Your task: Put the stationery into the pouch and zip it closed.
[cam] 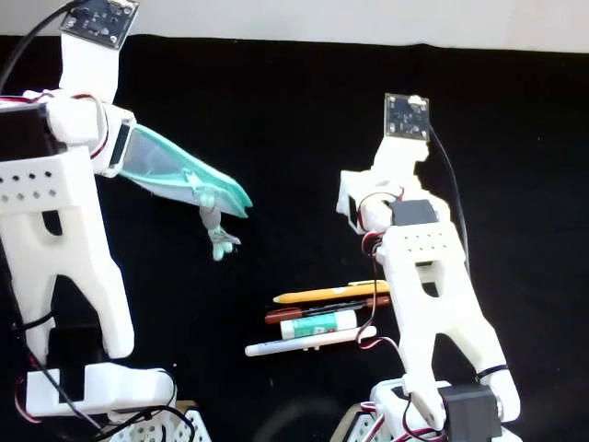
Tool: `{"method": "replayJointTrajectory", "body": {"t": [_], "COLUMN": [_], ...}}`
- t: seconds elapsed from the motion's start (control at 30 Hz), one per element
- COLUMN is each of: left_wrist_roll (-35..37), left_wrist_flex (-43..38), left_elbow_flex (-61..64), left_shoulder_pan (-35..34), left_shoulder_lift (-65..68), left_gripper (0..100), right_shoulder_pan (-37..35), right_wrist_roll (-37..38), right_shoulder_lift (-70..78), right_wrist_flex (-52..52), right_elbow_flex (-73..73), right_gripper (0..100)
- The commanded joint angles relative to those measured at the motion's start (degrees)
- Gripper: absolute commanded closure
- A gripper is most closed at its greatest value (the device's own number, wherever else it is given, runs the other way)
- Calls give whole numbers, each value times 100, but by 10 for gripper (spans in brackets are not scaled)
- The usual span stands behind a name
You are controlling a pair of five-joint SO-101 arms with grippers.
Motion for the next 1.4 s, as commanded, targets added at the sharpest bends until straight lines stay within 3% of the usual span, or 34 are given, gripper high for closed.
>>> {"method": "replayJointTrajectory", "body": {"t": [0.0,0.13,0.3,0.53,1.07,1.37], "left_wrist_roll": [-53,-62,-360,-325,2066,3367], "left_wrist_flex": [53,53,53,53,62,62], "left_elbow_flex": [-66,198,171,207,409,-189], "left_shoulder_pan": [-75,-295,-374,-233,1200,1455], "left_shoulder_lift": [-242,-251,-251,-277,-462,-804], "left_gripper": [864,873,989,994,994,994], "right_shoulder_pan": [40,40,40,31,31,31], "right_wrist_roll": [-53,-53,-53,-53,-53,-53], "right_shoulder_lift": [-22,-22,-22,-22,-22,-22], "right_wrist_flex": [-101,-101,-101,-110,-110,-110], "right_elbow_flex": [-31,-31,-31,-31,-48,-48], "right_gripper": [879,879,879,879,879,879]}}
